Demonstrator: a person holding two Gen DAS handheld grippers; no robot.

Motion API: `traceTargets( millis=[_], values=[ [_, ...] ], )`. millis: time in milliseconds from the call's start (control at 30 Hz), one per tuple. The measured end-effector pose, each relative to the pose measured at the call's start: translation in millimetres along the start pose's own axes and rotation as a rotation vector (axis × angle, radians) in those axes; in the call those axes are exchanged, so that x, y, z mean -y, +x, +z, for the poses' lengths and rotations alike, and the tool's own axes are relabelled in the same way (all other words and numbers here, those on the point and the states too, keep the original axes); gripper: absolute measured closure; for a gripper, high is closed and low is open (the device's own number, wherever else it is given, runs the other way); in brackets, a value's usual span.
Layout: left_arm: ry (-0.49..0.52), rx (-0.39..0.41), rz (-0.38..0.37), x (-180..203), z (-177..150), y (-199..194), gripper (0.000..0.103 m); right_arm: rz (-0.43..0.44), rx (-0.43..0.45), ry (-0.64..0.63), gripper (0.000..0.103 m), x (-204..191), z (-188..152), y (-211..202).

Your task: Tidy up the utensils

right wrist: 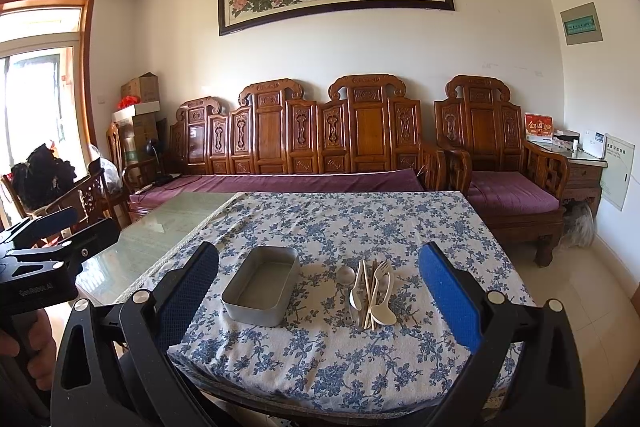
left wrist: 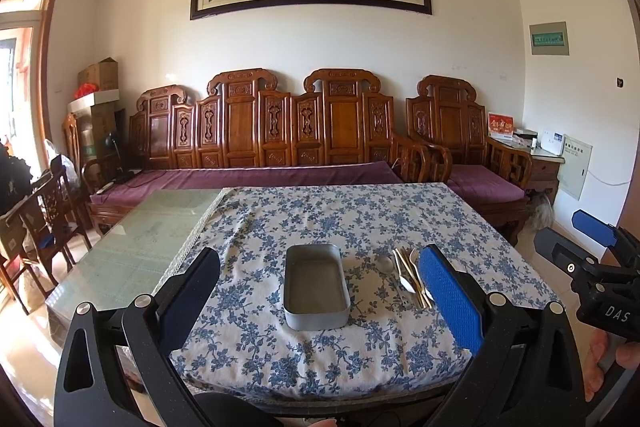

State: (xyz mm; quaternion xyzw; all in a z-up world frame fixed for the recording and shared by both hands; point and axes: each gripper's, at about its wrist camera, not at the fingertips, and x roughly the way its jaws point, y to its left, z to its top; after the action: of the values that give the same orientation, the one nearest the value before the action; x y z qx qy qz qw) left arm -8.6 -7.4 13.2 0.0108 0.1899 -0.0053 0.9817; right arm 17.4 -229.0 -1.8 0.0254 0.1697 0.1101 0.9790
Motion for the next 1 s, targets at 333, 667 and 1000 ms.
traceTargets(
  millis=[333, 667, 1000],
  values=[
    [-0.002, 0.003, -0.001, 1.8, -0.2, 0.8, 0.006, 0.003, 0.006, 0.0, 0.002, 0.8, 1.8, -4.5],
    [0.0, 0.004, -0.001, 1.6, -1.0, 0.7, 0.006, 0.004, 0.007, 0.0, 0.002, -0.1, 2.2, -5.3],
    [0.0, 0.009, -0.005, 4.2, 1.7, 0.5, 0.006, 0.007, 0.012, -0.001, 0.002, 0.7, 7.8, -8.8]
  ],
)
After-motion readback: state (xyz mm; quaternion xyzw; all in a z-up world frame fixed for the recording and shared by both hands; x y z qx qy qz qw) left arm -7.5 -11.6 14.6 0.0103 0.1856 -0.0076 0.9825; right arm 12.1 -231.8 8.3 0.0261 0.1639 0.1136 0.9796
